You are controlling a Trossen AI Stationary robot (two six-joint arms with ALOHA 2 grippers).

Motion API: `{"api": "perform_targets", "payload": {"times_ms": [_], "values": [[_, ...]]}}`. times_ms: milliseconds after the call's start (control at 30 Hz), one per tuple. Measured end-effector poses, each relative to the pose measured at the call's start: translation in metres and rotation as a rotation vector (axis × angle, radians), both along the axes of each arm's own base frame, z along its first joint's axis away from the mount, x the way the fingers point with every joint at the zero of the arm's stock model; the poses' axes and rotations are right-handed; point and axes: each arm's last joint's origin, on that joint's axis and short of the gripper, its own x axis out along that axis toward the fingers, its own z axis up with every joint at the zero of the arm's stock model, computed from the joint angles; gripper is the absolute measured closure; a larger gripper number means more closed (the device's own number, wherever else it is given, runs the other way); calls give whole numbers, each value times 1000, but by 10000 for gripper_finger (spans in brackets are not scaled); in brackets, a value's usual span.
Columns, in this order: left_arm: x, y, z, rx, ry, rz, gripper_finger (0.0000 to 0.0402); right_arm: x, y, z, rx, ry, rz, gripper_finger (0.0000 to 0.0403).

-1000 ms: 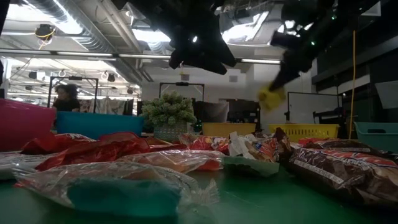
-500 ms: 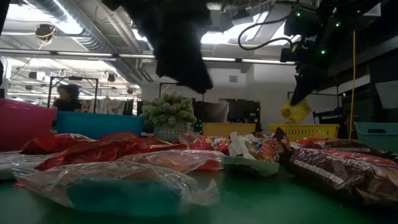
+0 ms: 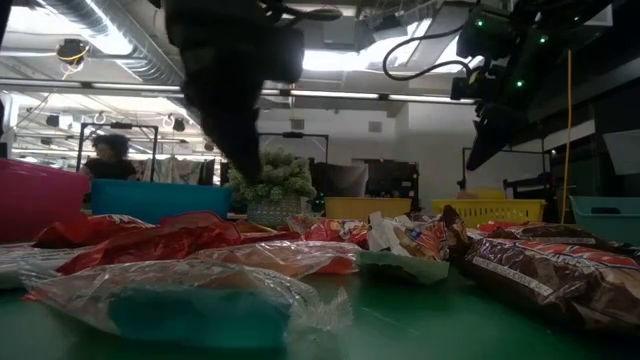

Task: Sort candy
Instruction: Put the yellow candy into the yellow bin, then put the red chocolate into the blue bin

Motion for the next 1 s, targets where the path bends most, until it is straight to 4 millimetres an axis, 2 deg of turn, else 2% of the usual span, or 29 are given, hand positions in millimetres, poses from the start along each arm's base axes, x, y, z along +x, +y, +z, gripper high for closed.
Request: {"api": "perform_targets", "payload": {"times_ms": [333, 533, 767, 1000], "values": [[-12, -15, -3, -42, 78, 137, 257, 1, 2, 0, 48, -19, 33, 214], [-12, -14, -7, -21, 93, 194, 223, 1, 2, 0, 52, -20, 35, 214], [-5, -16, -31, -15, 157, 192, 190, 1, 2, -1, 56, -20, 38, 214], [-2, -15, -50, 9, 213, 183, 195, 1, 2, -1, 69, -27, 47, 214]]}}
